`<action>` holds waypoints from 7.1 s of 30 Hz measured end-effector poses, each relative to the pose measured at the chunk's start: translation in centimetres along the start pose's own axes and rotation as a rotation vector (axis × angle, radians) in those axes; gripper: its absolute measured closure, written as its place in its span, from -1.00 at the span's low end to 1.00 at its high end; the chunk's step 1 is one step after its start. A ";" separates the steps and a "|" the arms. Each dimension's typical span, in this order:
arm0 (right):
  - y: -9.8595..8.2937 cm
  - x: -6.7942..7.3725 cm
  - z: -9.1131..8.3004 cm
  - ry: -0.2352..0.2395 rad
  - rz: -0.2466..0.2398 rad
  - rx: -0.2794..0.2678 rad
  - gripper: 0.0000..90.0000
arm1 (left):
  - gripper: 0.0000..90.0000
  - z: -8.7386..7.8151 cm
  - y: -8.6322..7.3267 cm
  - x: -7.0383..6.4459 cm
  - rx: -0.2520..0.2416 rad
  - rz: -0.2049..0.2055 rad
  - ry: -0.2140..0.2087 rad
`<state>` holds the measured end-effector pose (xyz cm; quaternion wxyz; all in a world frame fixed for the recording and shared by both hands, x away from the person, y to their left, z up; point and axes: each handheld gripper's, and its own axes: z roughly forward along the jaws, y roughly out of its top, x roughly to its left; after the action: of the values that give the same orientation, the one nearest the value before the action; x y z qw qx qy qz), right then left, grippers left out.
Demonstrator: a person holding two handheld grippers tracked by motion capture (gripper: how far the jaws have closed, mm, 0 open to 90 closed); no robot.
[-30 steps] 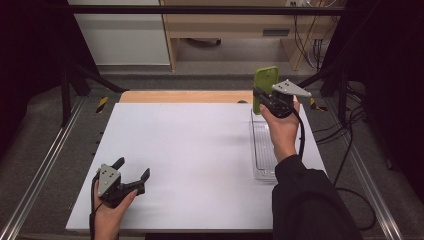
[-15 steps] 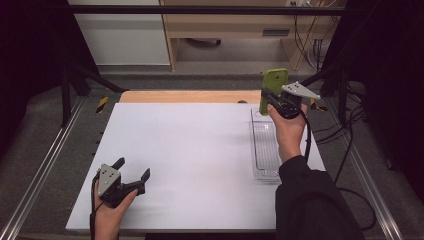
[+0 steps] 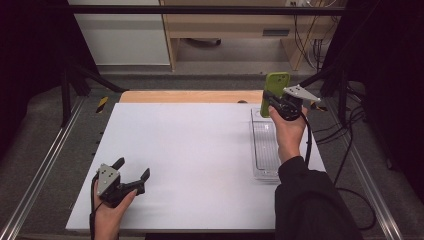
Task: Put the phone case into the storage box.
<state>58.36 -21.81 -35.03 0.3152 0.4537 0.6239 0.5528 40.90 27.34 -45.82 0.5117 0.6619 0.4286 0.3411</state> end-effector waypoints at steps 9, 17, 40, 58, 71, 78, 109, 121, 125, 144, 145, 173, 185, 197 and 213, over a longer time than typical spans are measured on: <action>-0.9 0.1 0.9 -0.031 0.004 0.018 0.96 | -0.94 -0.1 0.0 0.1 -0.015 -0.017 0.002; -1.8 0.4 1.7 -0.044 -0.003 0.030 0.96 | -0.95 0.1 0.0 -0.1 -0.028 -0.018 -0.014; -3.8 0.2 3.4 -0.083 0.017 0.059 0.96 | -0.95 0.0 0.1 -0.2 -0.032 -0.016 -0.024; -4.9 -0.6 4.7 -0.129 0.003 0.069 0.96 | -0.95 0.2 0.1 -0.3 -0.032 -0.010 -0.033; -5.5 -0.9 5.3 -0.132 0.056 0.078 0.96 | -0.95 0.2 0.1 -0.3 -0.034 -0.016 -0.033; -5.7 -1.0 5.6 -0.133 0.063 0.087 0.96 | -0.95 0.2 0.1 -0.3 -0.033 -0.013 -0.034; -6.5 -1.1 6.3 -0.141 0.047 0.136 0.96 | -0.95 0.4 -0.1 -0.3 -0.032 -0.030 -0.043; -6.9 -1.2 6.7 -0.149 0.034 0.141 0.96 | -0.95 0.3 0.1 -0.2 -0.043 -0.031 -0.042; -7.4 -1.1 6.7 -0.156 0.038 0.134 0.96 | -0.95 0.3 0.1 -0.1 -0.044 -0.032 -0.041; -7.6 -1.6 7.2 -0.172 0.044 0.080 0.96 | -0.94 0.4 0.1 -0.7 -0.038 -0.014 -0.052; -7.7 -1.6 7.2 -0.172 0.044 0.082 0.96 | -0.94 0.4 0.1 -0.7 -0.038 -0.014 -0.053; -8.4 -1.5 7.8 -0.178 0.045 0.105 0.96 | -0.94 0.5 0.0 -0.8 -0.033 -0.016 -0.054; -8.5 -1.5 7.9 -0.171 0.048 0.119 0.95 | -0.94 0.5 0.0 -0.8 -0.032 -0.017 -0.055; -8.5 -1.6 7.9 -0.168 0.049 0.129 0.95 | -0.94 0.5 0.0 -0.8 -0.032 -0.018 -0.054; -8.6 -1.4 7.9 -0.158 0.039 0.147 0.95 | -0.94 0.6 0.0 -0.8 -0.030 -0.014 -0.055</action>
<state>64.14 -19.68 -45.07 0.3185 0.5297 0.6270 0.4741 41.09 26.40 -45.96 0.5355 0.6604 0.4138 0.3255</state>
